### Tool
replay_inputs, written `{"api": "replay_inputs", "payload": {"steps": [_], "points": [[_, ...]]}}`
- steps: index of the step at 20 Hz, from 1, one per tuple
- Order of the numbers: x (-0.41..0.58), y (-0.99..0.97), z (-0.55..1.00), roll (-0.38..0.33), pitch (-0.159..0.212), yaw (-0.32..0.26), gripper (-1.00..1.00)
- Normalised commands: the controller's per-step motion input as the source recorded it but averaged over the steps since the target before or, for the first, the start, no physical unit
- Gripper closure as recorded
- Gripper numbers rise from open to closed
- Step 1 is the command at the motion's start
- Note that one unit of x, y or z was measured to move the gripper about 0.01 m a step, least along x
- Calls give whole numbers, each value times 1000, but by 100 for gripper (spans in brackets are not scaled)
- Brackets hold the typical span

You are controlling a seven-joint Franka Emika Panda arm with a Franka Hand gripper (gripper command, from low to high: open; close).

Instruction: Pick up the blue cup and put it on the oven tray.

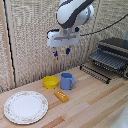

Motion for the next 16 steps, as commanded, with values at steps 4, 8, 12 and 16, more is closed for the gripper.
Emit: {"api": "replay_inputs", "payload": {"steps": [4,8,12,16], "points": [[3,-709,-129,53,10,0,-100],[0,-662,-96,58,1,0,-100],[0,-398,-126,29,0,0,-100],[0,-152,-335,0,6,0,-100]]}}
